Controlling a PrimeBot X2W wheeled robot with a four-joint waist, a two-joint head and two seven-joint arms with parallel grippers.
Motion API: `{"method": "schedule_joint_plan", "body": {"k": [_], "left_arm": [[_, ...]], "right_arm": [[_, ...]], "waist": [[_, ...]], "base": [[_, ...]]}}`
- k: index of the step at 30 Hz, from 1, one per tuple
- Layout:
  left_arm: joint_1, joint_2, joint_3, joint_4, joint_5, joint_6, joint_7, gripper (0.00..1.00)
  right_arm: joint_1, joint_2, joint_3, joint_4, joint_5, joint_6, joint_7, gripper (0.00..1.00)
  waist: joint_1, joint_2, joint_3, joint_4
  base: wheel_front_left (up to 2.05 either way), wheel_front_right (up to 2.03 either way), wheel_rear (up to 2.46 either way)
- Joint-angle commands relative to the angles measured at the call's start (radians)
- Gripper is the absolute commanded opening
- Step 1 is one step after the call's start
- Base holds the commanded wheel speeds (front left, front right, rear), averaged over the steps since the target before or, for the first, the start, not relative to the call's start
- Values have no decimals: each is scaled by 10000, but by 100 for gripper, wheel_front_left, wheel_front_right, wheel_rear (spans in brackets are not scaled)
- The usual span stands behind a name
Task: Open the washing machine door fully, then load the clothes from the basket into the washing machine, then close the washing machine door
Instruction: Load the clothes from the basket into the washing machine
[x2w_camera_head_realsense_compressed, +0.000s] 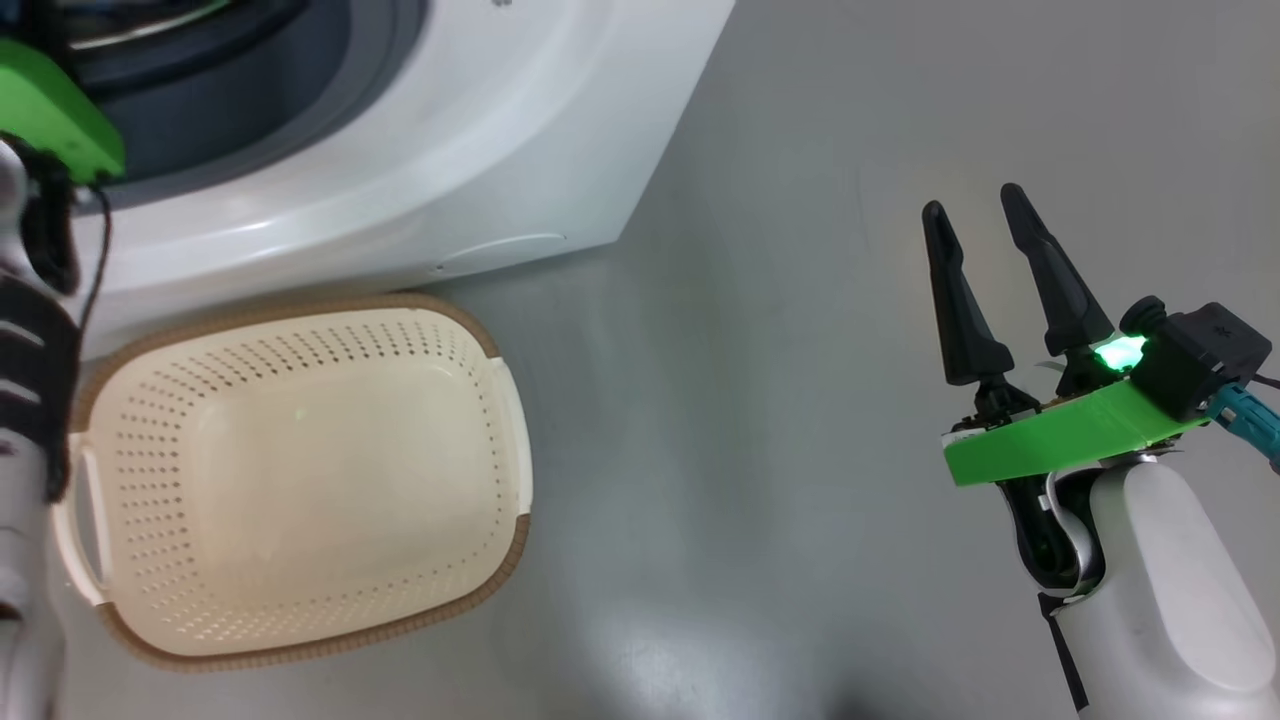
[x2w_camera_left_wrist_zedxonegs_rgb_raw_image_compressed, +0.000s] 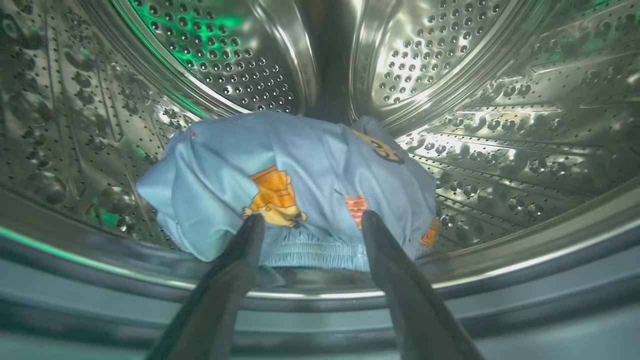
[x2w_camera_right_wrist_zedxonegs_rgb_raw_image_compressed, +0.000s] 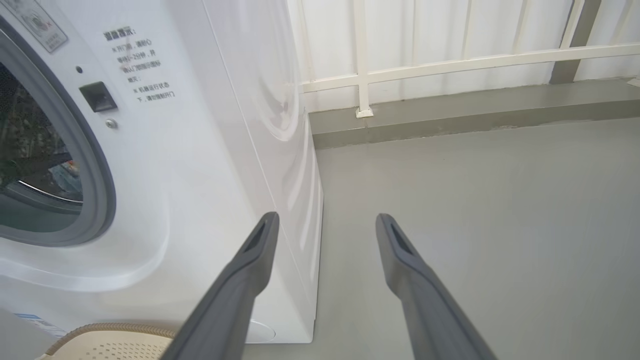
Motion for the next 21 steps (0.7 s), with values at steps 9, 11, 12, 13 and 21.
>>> {"method": "schedule_joint_plan", "body": {"k": [9, 11, 12, 13, 21], "left_arm": [[1920, 271, 393, -2218, 9, 11, -134, 100], [2459, 214, 519, -2817, 31, 30, -135, 100], [2727, 193, 589, -3139, 49, 38, -135, 100], [3006, 164, 655, -3467, 73, 49, -135, 100], [5261, -44, 1262, -6133, 311, 144, -136, 100]], "right_arm": [[534, -139, 123, -67, -78, 16, -48, 100], [619, -177, 115, -39, -81, 16, -48, 100], [657, -196, 108, -20, -83, 16, -48, 100], [693, -212, 99, -4, -86, 16, -48, 100], [936, -333, 50, 87, -102, 16, -48, 100]], "waist": [[0, 0, -1247, 641], [0, 0, -1479, 753], [0, 0, -1590, 813], [0, 0, -1699, 871], [0, 0, -2413, 1227]], "base": [[0, 0, 0], [0, 0, 0], [0, 0, 0], [0, 0, 0], [0, 0, 0]]}}
